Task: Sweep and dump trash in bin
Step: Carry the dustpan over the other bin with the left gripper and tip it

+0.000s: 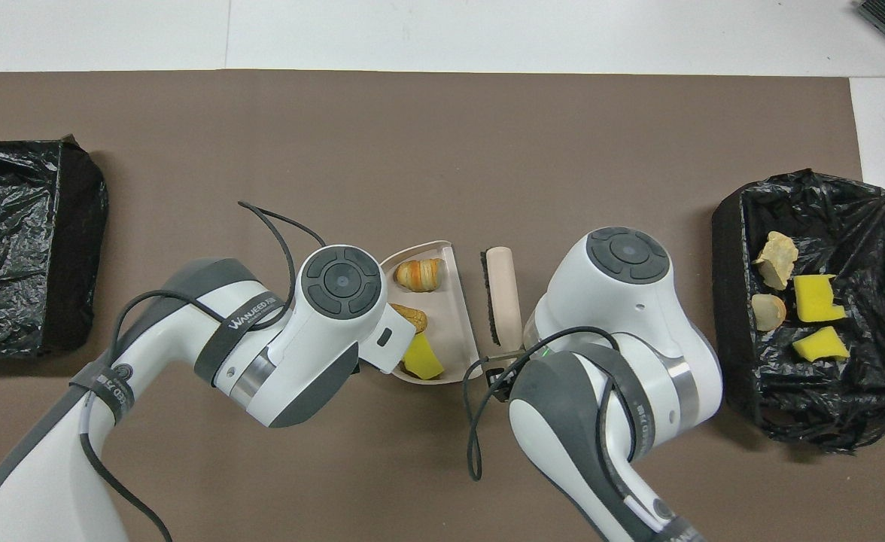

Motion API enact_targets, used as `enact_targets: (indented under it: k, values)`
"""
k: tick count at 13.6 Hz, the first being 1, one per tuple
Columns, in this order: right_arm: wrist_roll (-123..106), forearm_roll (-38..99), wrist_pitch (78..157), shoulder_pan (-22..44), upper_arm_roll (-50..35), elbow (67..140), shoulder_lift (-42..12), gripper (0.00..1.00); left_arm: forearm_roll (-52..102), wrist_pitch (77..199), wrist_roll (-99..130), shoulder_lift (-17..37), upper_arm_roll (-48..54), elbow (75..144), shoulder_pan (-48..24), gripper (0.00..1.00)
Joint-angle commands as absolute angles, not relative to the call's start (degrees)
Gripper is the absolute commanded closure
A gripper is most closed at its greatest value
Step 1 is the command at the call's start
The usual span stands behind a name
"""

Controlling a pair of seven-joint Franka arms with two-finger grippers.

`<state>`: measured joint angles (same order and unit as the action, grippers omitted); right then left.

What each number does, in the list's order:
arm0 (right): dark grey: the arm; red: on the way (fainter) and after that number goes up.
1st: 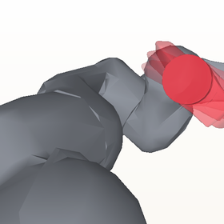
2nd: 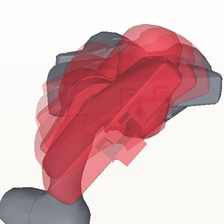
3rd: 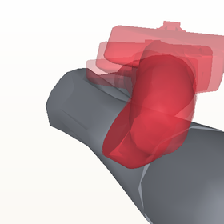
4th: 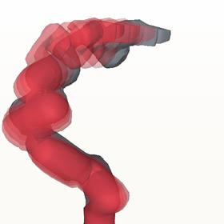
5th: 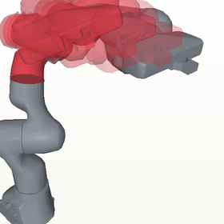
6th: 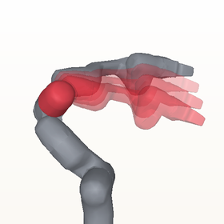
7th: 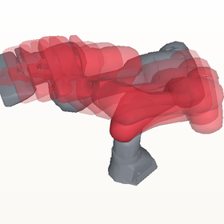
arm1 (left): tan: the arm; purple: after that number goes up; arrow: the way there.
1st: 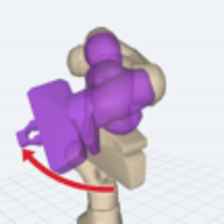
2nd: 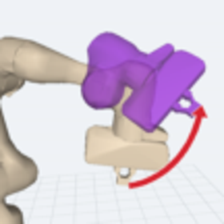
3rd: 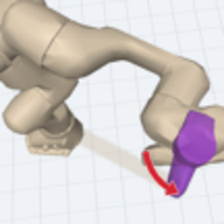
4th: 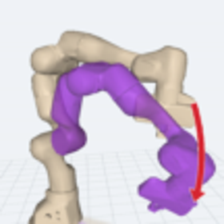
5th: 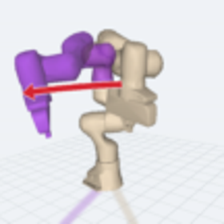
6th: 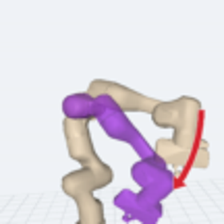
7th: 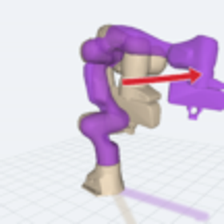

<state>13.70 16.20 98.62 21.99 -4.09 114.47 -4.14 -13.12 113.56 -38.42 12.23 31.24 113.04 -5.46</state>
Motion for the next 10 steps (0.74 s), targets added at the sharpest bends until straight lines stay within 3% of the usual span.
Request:
enact_targets:
  k: [1,7,10]
  values:
    - [13.01,12.23,93.71,20.14,-4.22,111.90,-2.90,1.00,-12.75,115.05,-45.15,7.84,28.85,115.58,-4.74,1.00]
    - [12.39,4.32,87.89,14.95,-4.04,109.34,-2.20,1.00,-3.63,112.42,-67.37,-3.67,16.82,118.65,-5.19,1.00]
    - [13.00,5.18,88.59,14.76,-4.39,109.77,-1.93,1.00,-0.35,110.57,-79.94,-5.89,5.57,116.73,-5.45,1.00]
